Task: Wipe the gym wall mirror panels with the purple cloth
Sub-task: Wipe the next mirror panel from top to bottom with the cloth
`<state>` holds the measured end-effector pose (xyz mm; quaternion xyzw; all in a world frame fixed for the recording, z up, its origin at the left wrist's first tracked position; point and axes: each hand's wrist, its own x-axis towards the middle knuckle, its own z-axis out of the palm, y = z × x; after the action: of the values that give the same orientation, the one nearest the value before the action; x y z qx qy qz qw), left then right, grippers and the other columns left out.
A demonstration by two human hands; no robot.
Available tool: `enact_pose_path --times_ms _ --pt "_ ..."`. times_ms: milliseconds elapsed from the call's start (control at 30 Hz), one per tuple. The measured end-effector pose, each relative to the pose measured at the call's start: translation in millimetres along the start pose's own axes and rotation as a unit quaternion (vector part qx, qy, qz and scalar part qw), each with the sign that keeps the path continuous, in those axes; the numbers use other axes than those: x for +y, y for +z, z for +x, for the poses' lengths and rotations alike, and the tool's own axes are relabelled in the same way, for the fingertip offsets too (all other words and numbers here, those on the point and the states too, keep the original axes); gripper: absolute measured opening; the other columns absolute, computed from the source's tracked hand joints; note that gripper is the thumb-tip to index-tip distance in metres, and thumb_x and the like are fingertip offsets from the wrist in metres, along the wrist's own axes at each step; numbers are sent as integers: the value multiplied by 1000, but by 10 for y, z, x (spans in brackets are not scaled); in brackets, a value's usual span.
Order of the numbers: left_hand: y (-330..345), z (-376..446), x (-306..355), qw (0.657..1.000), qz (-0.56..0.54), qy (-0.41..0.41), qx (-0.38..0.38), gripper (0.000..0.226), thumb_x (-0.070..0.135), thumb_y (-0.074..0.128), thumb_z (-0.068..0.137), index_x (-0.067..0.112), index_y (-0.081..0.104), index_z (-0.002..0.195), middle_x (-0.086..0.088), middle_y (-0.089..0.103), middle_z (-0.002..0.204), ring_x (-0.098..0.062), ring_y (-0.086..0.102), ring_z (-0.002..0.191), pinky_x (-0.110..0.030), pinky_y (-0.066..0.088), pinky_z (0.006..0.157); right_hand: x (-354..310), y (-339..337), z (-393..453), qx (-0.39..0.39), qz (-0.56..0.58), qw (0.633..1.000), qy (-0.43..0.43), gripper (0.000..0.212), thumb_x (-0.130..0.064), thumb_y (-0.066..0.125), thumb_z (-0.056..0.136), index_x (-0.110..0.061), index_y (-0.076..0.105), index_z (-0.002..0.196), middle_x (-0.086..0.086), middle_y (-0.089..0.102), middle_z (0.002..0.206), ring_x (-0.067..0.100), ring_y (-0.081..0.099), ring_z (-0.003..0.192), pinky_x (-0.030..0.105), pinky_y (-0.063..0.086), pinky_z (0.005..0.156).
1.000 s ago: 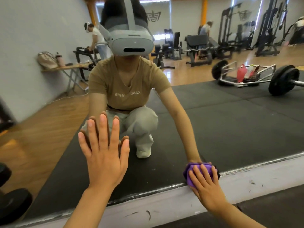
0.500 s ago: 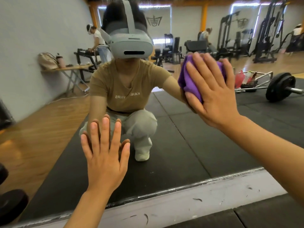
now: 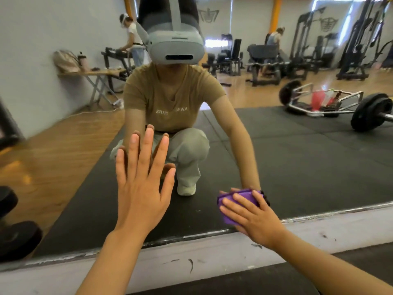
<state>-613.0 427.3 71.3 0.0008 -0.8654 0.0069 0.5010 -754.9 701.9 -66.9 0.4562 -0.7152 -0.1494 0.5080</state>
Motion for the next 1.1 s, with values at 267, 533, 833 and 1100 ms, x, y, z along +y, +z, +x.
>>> enact_pose_path --times_ms 267,533,833,1100 --pt "-96 -9 -122 999 5 12 -35 70 34 46 100 20 16 162 -6 0 170 -24 0 156 -40 -4 126 63 -25 -174 -63 -9 993 -100 53 -30 5 111 -21 -2 163 -3 -8 170 18 -5 156 44 -8 126" --pt "17 -51 -119 999 -34 -16 -9 70 38 43 99 24 15 161 -5 -9 169 -24 -6 156 -42 -10 124 827 -758 1239 83 67 983 152 58 -44 24 111 -24 7 163 -5 0 169 19 2 156 45 -3 126" --pt "0 -54 -207 998 -53 5 -23 69 41 41 99 26 15 161 -3 -8 170 -23 -6 156 -40 -12 124 411 -934 1934 182 213 837 470 61 -50 19 108 -25 2 160 6 11 167 12 -6 154 45 -8 124" --pt "4 -49 -254 997 -73 20 -13 68 38 44 97 22 20 159 1 -8 169 -20 -5 156 -39 -10 124 -566 -380 1188 149 217 842 470 61 -47 22 109 -30 -3 162 -12 -6 169 12 -3 156 40 -4 126"
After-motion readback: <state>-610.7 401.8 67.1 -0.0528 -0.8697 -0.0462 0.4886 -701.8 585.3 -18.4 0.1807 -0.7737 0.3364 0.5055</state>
